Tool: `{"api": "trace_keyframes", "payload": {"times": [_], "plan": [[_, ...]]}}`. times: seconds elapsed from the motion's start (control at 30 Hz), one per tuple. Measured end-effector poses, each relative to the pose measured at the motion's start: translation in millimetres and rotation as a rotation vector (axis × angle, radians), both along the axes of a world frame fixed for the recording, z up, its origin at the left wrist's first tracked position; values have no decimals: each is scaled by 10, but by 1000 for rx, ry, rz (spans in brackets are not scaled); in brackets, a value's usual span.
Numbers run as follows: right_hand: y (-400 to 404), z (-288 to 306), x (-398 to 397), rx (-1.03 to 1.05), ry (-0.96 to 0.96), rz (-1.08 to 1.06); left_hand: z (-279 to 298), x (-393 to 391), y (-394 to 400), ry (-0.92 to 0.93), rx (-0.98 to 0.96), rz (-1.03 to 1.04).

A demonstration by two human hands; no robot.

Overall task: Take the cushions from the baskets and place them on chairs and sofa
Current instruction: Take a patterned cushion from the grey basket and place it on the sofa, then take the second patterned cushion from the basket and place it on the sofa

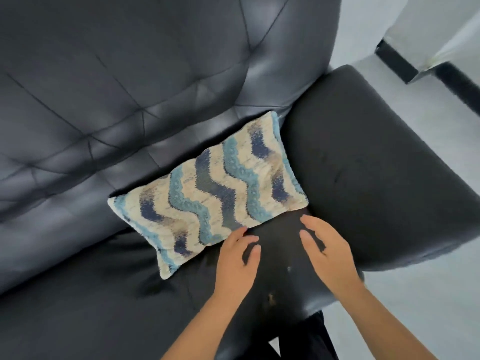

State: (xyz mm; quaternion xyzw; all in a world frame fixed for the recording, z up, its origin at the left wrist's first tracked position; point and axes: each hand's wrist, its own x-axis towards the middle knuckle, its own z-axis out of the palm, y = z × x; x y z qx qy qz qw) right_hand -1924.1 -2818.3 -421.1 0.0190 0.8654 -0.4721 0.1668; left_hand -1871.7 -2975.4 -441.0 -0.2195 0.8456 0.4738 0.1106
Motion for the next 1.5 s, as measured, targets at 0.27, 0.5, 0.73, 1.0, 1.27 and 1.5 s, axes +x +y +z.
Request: {"api": "trace_keyframes", "payload": {"times": [0.27, 0.5, 0.73, 1.0, 1.27, 1.5], "plan": [[1026, 898, 1766, -133, -150, -575, 776, 1014, 650, -83, 210, -672], [1410, 1077, 3846, -173, -229, -1186, 1011, 1753, 1355, -264, 268, -851], [2013, 1244, 4796, -166, -138, -1654, 1101, 2163, 3023, -259, 234, -1333], [3978, 1410, 5260, -209, 71, -1779, 1571, 2506, 5342, -179, 322, -1506], [5206, 1309, 5725, -237, 78, -1964, 1440, 2791, 6776, -208, 288, -1461], [7058, 1249, 5902, -182, 109, -2078, 1343, 3006, 9022, -200, 339, -1571]]}}
